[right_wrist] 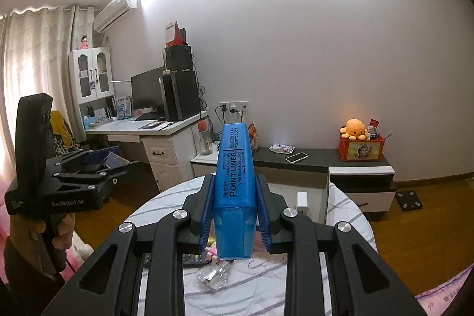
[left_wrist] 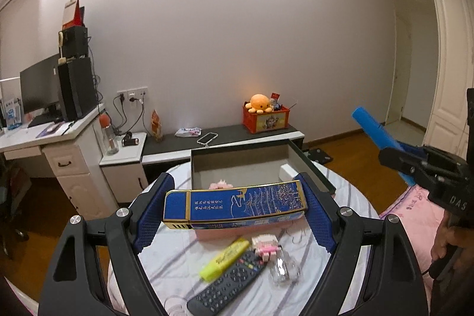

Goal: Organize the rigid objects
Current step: 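Lift the lighter box with the left tool while the right tool carries the highlighter over the box, then open both tools to drop the lighter box and highlighter into the box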

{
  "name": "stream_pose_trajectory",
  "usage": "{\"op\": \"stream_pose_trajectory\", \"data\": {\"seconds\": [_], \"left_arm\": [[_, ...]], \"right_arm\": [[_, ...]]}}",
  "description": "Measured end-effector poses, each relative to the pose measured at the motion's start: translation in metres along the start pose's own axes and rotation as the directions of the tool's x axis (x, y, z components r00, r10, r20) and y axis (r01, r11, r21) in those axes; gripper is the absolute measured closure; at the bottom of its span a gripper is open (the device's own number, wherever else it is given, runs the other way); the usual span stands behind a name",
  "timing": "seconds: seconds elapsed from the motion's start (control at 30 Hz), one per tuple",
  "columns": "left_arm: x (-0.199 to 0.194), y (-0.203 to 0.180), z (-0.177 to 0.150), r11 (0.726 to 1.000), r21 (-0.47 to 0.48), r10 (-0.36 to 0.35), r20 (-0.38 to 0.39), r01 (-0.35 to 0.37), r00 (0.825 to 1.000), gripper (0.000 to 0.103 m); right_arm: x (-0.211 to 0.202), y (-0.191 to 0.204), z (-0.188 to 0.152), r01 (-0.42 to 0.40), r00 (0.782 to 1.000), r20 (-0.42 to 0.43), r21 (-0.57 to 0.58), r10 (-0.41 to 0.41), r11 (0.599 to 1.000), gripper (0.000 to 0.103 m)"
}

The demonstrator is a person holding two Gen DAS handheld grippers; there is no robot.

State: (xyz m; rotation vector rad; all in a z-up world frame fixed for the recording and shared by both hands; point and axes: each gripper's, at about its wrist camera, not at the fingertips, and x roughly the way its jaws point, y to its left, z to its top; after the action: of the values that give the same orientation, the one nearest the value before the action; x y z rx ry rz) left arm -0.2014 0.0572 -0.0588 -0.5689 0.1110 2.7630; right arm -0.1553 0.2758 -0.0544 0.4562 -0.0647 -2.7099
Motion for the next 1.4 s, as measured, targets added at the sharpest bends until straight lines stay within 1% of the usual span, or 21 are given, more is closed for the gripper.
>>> {"op": "stream_pose_trajectory", "data": {"seconds": [0.1,0.17,0.27,0.4,0.53,0.63,0.73,0.83,0.93,1.0,1.13,1.2,1.27,1.33,1.4], "left_arm": [[0.017,0.001,0.008,1.0,0.008,-0.003,-0.006,0.003,1.0,0.019],[0.032,0.001,0.014,1.0,0.011,-0.023,-0.016,0.023,1.0,0.019],[0.059,0.002,0.02,0.997,-0.016,-0.077,-0.04,0.076,0.996,0.019],[0.101,0.005,0.024,0.994,-0.047,-0.103,-0.084,0.099,0.991,0.019],[0.139,0.008,0.022,0.993,-0.065,-0.11,-0.125,0.103,0.986,0.019],[0.17,0.01,0.017,0.993,-0.084,-0.099,-0.168,0.086,0.981,0.019],[0.2,0.015,0.005,0.992,-0.109,-0.09,-0.215,0.068,0.972,0.019],[0.222,0.019,-0.008,0.99,-0.13,-0.081,-0.256,0.049,0.963,0.019],[0.233,0.021,-0.015,0.991,-0.131,-0.068,-0.278,0.032,0.958,0.019],[0.236,0.02,-0.02,0.99,-0.135,-0.074,-0.283,0.037,0.956,0.019],[0.235,0.02,-0.026,0.989,-0.141,-0.074,-0.279,0.035,0.958,0.019],[0.235,0.02,-0.028,0.989,-0.142,-0.071,-0.275,0.032,0.959,0.019],[0.234,0.019,-0.029,0.992,-0.129,-0.046,-0.27,0.011,0.962,0.018],[0.232,0.019,-0.03,0.994,-0.111,-0.035,-0.263,0.006,0.964,0.018],[0.231,0.021,-0.032,0.993,-0.121,-0.032,-0.259,0.001,0.965,0.018]], "right_arm": [[0.011,-0.007,0.002,-0.006,1.0,-0.01,0.006,0.006,1.0,0.076],[0.02,-0.013,0.002,-0.005,1.0,-0.019,0.007,0.005,1.0,0.076],[0.037,-0.023,0.005,-0.005,0.999,-0.033,0.013,0.005,1.0,0.076],[0.068,-0.038,0.005,-0.007,0.998,-0.062,0.027,0.009,1.0,0.076],[0.103,-0.052,0.001,-0.008,0.993,-0.114,0.04,0.012,0.999,0.076],[0.128,-0.063,-0.005,-0.005,0.987,-0.159,0.054,0.013,0.999,0.076],[0.153,-0.073,-0.015,0.004,0.979,-0.204,0.073,0.012,0.997,0.076],[0.175,-0.077,-0.027,0.01,0.968,-0.249,0.093,0.014,0.996,0.076],[0.191,-0.074,-0.034,0.015,0.959,-0.282,0.086,0.009,0.996,0.076],[0.197,-0.071,-0.037,0.011,0.955,-0.295,0.076,0.012,0.997,0.076],[0.207,-0.066,-0.044,0.02,0.948,-0.318,0.051,-0.003,0.998,0.076],[0.209,-0.065,-0.047,0.021,0.948,-0.319,0.049,-0.005,0.999,0.076],[0.21,-0.065,-0.048,0.026,0.949,-0.316,0.044,-0.011,0.999,0.076],[0.212,-0.064,-0.049,0.025,0.948,-0.318,0.04,-0.011,0.999,0.076],[0.213,-0.065,-0.049,0.031,0.948,-0.317,0.034,-0.019,0.999,0.076]]}}
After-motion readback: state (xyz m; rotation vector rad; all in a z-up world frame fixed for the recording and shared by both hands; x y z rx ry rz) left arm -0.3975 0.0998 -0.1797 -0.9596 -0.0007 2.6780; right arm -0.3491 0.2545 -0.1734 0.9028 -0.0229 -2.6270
